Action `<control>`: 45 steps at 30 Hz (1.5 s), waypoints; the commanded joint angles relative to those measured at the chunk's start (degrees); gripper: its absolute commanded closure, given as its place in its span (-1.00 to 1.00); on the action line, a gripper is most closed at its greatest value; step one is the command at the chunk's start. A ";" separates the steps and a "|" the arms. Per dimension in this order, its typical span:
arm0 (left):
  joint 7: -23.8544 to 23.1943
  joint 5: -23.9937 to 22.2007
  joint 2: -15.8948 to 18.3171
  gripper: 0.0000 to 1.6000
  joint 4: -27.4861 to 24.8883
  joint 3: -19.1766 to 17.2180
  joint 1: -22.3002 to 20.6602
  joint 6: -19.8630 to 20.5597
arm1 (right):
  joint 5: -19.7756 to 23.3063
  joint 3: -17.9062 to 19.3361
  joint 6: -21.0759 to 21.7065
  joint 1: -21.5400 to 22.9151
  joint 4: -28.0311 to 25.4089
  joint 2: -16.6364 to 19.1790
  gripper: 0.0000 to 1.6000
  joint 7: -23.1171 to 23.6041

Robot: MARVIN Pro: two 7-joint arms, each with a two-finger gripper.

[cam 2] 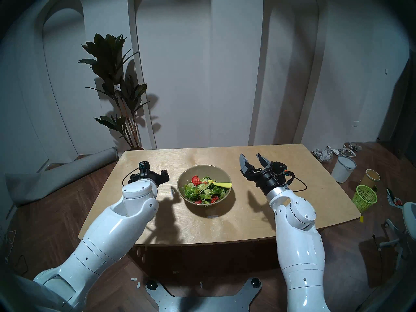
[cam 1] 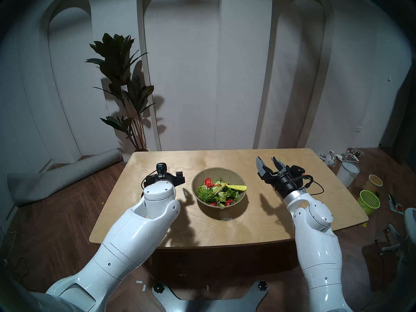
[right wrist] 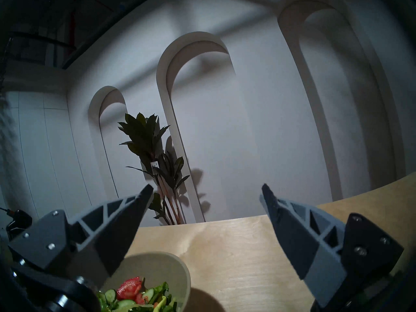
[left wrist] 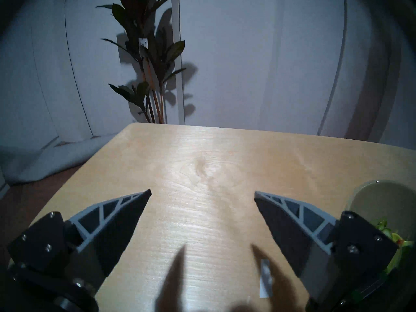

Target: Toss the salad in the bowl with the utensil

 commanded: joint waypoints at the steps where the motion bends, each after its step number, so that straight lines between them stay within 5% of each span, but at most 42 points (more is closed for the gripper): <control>1: -2.00 8.05 1.25 -1.00 0.88 1.86 -1.35 -6.82 | -2.09 0.72 -3.27 -0.12 -0.62 -0.60 -1.00 -2.51; 10: -4.45 16.71 1.82 -1.00 4.58 2.84 -1.99 -15.95 | -5.11 0.85 -5.27 0.52 0.51 -1.51 -1.00 -6.04; 26: -15.99 14.91 4.38 -1.00 8.85 -0.32 -3.34 -29.34 | -12.12 -0.30 -6.29 3.75 1.12 -2.43 -1.00 -14.65; 27: -17.18 14.76 4.54 -1.00 9.98 -0.26 -3.53 -32.37 | -12.62 -0.36 -6.39 3.92 1.16 -2.57 -1.00 -15.42; 35: -21.70 12.78 4.69 -1.00 12.00 -0.88 -3.86 -35.43 | -13.92 -0.50 -6.32 4.68 1.58 -2.53 -1.00 -17.30; 45: -23.19 11.35 4.94 -1.00 12.40 -0.87 -4.15 -34.46 | -13.07 -1.00 -4.31 4.35 0.69 -3.06 -1.00 -17.39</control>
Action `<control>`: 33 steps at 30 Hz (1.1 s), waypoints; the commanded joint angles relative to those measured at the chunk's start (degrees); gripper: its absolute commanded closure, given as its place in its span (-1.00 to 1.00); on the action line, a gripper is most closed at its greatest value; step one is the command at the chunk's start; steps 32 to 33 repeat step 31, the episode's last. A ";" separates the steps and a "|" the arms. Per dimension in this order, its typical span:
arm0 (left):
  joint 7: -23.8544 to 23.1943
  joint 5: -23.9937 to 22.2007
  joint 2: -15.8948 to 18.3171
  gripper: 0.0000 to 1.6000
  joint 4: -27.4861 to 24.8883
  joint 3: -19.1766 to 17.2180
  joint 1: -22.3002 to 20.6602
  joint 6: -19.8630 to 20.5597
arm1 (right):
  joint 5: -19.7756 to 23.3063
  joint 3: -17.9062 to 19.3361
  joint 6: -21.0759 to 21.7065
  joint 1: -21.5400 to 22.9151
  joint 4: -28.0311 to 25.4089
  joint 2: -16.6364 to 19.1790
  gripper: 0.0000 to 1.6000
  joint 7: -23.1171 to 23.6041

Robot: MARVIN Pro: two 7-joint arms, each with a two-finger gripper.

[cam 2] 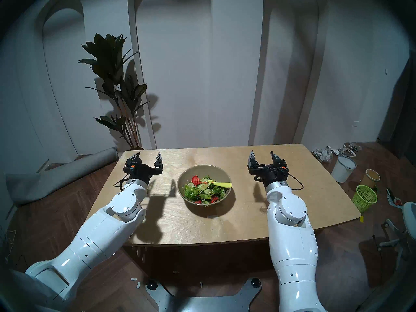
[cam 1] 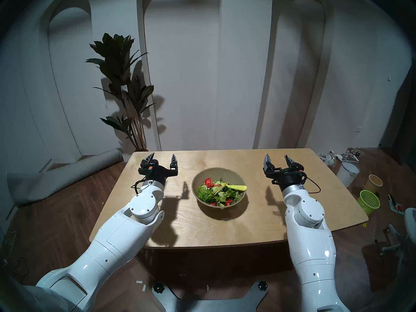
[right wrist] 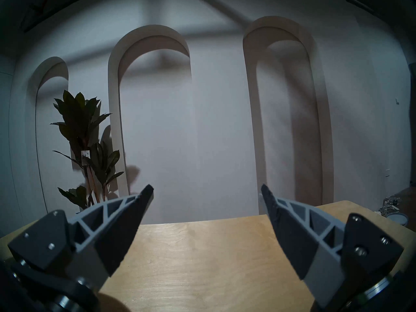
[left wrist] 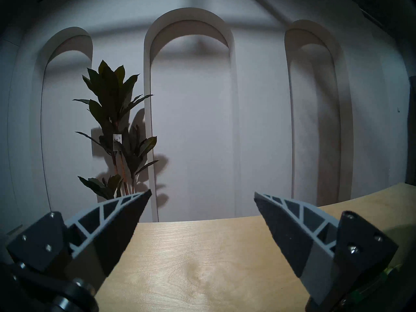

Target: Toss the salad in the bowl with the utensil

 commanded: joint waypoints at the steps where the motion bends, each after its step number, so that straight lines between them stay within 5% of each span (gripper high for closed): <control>1: -0.72 -0.32 0.03 -1.00 -0.92 -0.39 -1.83 0.40 | 0.74 -0.22 0.99 0.54 -1.96 -0.36 -1.00 0.19; 33: -0.91 -0.46 0.06 -1.00 -0.93 -0.42 -1.85 0.52 | 0.41 -1.21 3.75 -0.02 -3.25 -0.04 -1.00 -2.46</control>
